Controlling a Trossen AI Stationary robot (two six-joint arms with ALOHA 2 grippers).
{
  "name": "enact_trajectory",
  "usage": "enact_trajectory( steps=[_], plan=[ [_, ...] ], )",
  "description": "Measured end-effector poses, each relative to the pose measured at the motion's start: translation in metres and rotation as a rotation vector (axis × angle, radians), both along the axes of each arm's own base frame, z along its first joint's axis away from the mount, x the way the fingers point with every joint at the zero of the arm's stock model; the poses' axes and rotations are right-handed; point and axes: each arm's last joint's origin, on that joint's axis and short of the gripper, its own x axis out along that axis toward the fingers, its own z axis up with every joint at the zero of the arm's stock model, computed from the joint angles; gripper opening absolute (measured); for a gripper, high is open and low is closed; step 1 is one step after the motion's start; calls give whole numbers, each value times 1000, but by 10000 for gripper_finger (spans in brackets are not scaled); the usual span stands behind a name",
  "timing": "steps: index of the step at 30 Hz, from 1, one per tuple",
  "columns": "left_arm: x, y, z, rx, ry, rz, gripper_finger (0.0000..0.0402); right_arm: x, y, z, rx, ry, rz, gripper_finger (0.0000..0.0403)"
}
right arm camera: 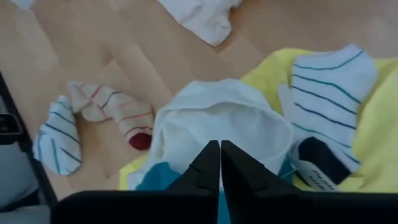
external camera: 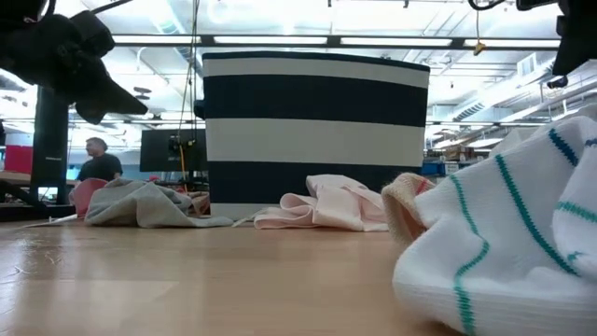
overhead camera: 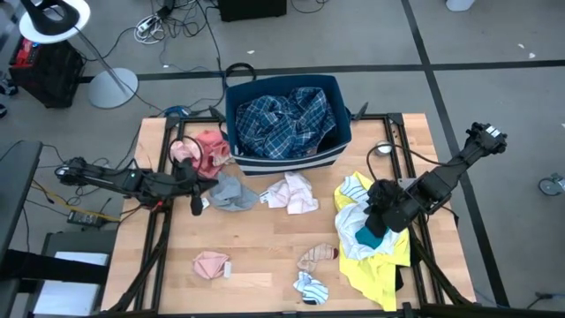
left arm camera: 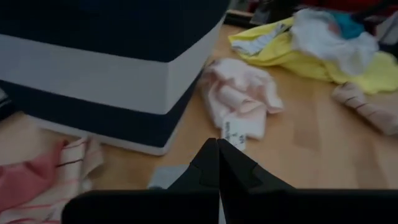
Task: Sort clothes
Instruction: Put the white underwear into the blue bin
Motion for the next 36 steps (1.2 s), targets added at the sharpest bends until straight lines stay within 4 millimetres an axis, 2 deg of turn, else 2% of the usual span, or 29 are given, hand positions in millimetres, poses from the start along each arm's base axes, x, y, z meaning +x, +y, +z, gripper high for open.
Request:
enact_trajectory(
  steps=[4,14,19,22,24,29,33,36],
  plan=[
    [1,-2,2,-17,-17,-57,1,-1,-1,-5,-27,21,19,37],
    [1,-3,2,-29,-13,-82,1,1,-2,-40,-68,90,-15,125],
    [1,-3,2,-26,-11,-83,1,6,-4,-59,-98,130,-38,141],
    [1,-2,2,-2,-14,-82,1,10,-4,-67,-104,140,-53,133],
    [1,-2,2,2,-13,-81,1,15,-4,-70,-104,138,-56,114],
    [1,-2,2,4,-12,-81,1,33,1,-72,-114,57,50,17],
    [1,-2,2,4,-13,-81,1,42,-3,-68,-123,26,56,8],
    [1,-2,2,4,-13,-81,1,48,-6,-56,-134,-10,69,4]
  ],
)
